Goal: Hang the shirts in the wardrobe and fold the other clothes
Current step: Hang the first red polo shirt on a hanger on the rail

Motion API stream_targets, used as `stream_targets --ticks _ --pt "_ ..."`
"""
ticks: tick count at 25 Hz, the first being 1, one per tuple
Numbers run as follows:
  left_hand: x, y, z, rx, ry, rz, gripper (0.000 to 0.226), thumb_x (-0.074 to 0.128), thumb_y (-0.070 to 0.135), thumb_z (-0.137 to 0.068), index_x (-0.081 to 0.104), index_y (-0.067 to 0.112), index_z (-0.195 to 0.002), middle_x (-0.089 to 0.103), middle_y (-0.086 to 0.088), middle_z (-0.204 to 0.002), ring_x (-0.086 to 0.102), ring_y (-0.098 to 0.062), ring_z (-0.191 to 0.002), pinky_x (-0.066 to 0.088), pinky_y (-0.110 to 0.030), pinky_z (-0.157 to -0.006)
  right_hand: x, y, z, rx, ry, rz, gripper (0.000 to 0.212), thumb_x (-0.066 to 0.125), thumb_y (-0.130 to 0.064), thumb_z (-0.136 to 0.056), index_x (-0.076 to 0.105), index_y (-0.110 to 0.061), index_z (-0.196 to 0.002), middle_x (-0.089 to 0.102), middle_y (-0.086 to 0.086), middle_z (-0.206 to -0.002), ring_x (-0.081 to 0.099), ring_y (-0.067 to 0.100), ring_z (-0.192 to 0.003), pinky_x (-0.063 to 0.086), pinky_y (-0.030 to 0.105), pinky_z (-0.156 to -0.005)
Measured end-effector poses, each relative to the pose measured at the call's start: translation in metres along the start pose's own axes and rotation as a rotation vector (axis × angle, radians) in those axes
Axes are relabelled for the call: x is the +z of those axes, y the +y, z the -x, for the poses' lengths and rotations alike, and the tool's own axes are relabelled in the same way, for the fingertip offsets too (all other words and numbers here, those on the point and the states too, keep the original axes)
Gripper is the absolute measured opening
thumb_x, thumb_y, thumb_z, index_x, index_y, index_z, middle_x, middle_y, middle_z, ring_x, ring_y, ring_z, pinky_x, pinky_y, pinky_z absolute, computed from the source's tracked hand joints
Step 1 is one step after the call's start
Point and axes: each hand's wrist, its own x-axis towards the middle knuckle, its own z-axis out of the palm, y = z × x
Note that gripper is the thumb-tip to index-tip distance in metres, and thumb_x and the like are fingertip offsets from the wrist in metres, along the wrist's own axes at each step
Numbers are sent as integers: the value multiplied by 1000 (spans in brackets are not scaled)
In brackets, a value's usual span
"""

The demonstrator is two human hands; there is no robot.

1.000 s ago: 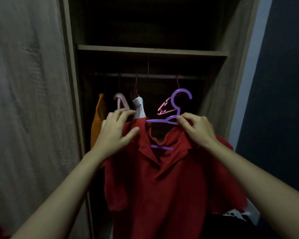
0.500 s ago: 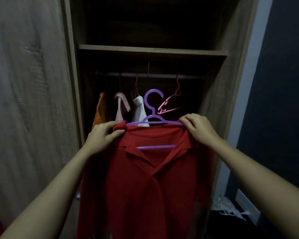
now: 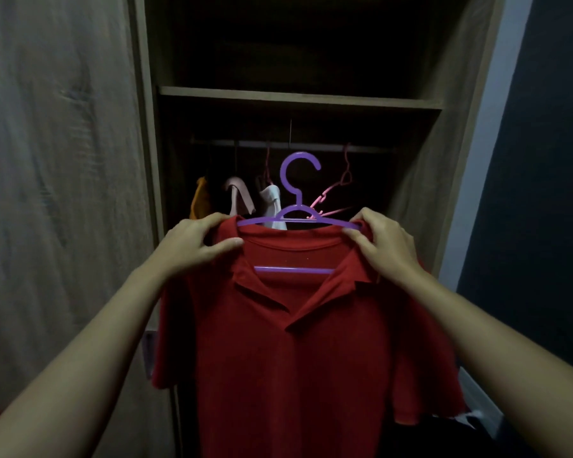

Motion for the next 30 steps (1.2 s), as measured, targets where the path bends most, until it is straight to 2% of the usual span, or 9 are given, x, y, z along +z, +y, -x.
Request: stream_targets --ticks 7,10,12,14,15,17,20,25,30 --pt "-22 -15 -2 -46 197 153 11 73 40 -74 62 36 -77 65 22 -75 54 9 -60 41 -15 -57 -24 44 8 137 -350 -151 74 53 -72 -71 39 -34 -133 62 -15 -102 62 8 -89 47 24 -80" --pt "-35 -22 -3 -96 222 145 12 75 27 -78 64 31 -76 65 21 -71 54 7 -57 42 -15 -54 -13 72 35 184 -605 -167 68 64 -61 -66 58 -21 -120 68 -7 -103 65 7 -92 49 11 -75" --pt "-39 -24 -4 -114 207 129 13 74 26 -78 63 32 -74 66 13 -65 55 5 -58 40 -12 -52 -10 98 44 256 -681 -104 72 59 -76 -58 68 -17 -98 72 2 -92 67 10 -80 50 24 -71" --pt "-36 -25 -3 -124 174 98 9 74 30 -78 65 28 -77 67 4 -69 55 1 -62 42 -16 -55 -14 110 43 359 -788 87 63 65 -61 -71 66 -9 -106 70 9 -102 66 16 -89 49 29 -76" --pt "-34 -24 -4 -135 174 86 13 74 35 -77 67 24 -80 68 -1 -72 55 -1 -62 44 -20 -57 -15 108 39 376 -794 202 52 68 -40 -80 58 -6 -119 65 13 -116 62 21 -101 47 29 -83" --pt "-30 -21 -5 -148 183 68 35 68 54 -71 68 22 -84 68 -3 -74 59 -8 -65 47 -29 -61 -14 83 26 253 -480 255 56 61 -9 -84 40 -4 -136 52 18 -133 51 30 -119 41 33 -97" --pt "-26 -5 -7 -155 194 67 47 58 66 -64 66 25 -84 67 0 -73 63 -17 -72 49 -37 -66 -10 4 -4 -63 86 33 52 55 -23 -87 42 -5 -134 54 18 -127 51 32 -117 38 39 -101" --pt "-23 29 2 -134 218 -4 42 60 67 -66 64 27 -80 66 1 -72 64 -18 -71 48 -37 -64 13 -37 -56 -165 -249 94 39 32 -50 -91 60 -26 -104 69 1 -101 62 28 -99 46 46 -87" --pt "-43 78 22 -154 -352 117 36 65 57 -75 72 24 -84 72 2 -79 66 -5 -76 50 -25 -69 30 -23 -64 -208 -309 -98 31 41 -28 -94 64 -8 -91 67 11 -89 60 25 -85 34 23 -74"
